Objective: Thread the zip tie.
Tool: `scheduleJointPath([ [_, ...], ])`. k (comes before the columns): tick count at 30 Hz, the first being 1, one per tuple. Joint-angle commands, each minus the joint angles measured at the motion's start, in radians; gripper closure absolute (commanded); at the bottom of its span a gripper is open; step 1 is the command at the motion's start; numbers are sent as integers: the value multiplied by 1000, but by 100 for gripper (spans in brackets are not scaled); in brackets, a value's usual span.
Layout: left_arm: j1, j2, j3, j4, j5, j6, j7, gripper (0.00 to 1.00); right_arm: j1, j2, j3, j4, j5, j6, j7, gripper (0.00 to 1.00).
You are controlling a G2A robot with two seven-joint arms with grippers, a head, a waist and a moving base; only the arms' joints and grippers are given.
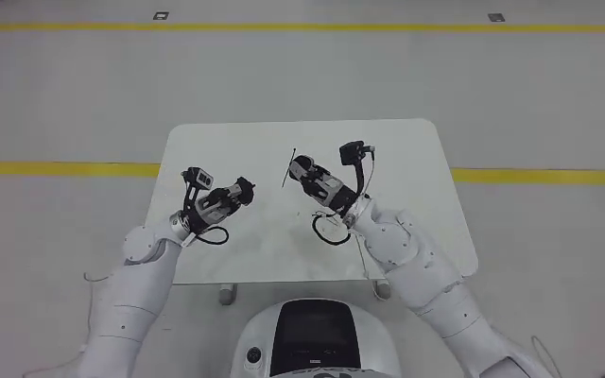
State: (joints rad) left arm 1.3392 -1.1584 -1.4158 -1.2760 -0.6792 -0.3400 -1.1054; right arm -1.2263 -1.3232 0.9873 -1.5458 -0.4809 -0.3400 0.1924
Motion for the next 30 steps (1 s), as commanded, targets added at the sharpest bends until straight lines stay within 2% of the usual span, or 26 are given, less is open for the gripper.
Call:
scheduleJointPath([
  [1,0,0,0,0,0,0,0,100,0,0,0,0,0,0,0,100],
  [4,18,-4,17,-12,-25,18,34,100,-5,-1,-16,-30,-66,0,-31,100],
  [6,34,-5,29,-23,-17,0,58,100,-13,-4,-33,-35,-114,4,-68,100],
  [11,57,-12,48,-55,-7,0,103,100,-9,-15,-79,-19,-160,0,-118,100],
  [15,61,-14,43,-71,52,0,118,100,8,-20,-96,1,-211,0,-145,100],
  [21,64,-15,38,-77,48,0,115,100,9,-20,-97,1,-215,0,-147,100],
  [25,64,-15,38,-77,48,0,115,100,5,-21,-98,-4,-260,15,-160,100],
  [30,64,-15,38,-77,48,0,115,100,13,-27,-105,7,-278,7,-185,100],
])
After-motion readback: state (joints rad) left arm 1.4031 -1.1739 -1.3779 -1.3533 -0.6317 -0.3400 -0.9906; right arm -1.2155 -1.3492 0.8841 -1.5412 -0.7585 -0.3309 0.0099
